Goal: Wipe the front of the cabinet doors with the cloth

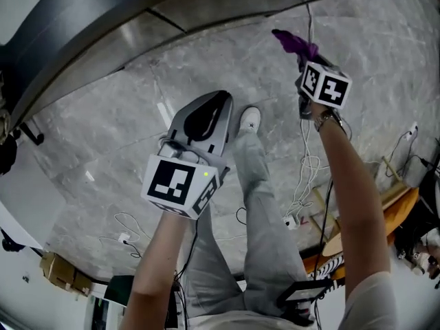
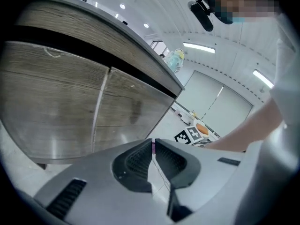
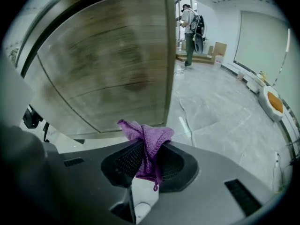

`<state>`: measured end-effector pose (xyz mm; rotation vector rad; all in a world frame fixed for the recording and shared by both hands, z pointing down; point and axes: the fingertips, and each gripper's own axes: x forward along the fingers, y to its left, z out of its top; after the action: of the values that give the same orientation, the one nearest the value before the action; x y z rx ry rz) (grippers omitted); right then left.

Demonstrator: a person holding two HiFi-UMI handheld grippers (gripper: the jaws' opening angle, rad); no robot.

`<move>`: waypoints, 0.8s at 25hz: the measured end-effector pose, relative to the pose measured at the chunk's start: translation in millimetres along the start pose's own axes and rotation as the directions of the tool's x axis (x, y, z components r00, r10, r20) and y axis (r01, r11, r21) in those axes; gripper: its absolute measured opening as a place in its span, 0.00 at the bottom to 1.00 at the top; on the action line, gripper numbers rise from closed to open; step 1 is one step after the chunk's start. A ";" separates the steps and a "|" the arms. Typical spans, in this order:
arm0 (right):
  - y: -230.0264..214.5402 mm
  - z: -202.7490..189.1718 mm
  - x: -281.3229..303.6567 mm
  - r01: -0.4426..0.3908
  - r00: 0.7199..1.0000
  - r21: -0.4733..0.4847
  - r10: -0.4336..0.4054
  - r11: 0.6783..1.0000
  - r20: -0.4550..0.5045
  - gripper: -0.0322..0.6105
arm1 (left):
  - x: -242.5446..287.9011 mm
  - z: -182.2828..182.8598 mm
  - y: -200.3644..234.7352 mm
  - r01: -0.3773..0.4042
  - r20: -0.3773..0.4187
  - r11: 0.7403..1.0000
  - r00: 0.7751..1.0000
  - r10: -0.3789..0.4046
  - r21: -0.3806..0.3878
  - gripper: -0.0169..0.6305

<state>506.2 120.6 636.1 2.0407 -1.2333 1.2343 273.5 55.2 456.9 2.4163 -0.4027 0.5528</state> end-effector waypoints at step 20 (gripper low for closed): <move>500.0 -63.5 34.7 -0.411 0.911 -0.343 0.370 0.845 -0.181 0.19 | -286.8 -29.4 254.3 -0.304 0.158 0.928 0.927 0.340 -0.213 0.06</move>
<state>51.2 -97.1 664.9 1.4709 -1.7404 1.1471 -87.3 -77.1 469.2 2.2403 -0.9093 0.3991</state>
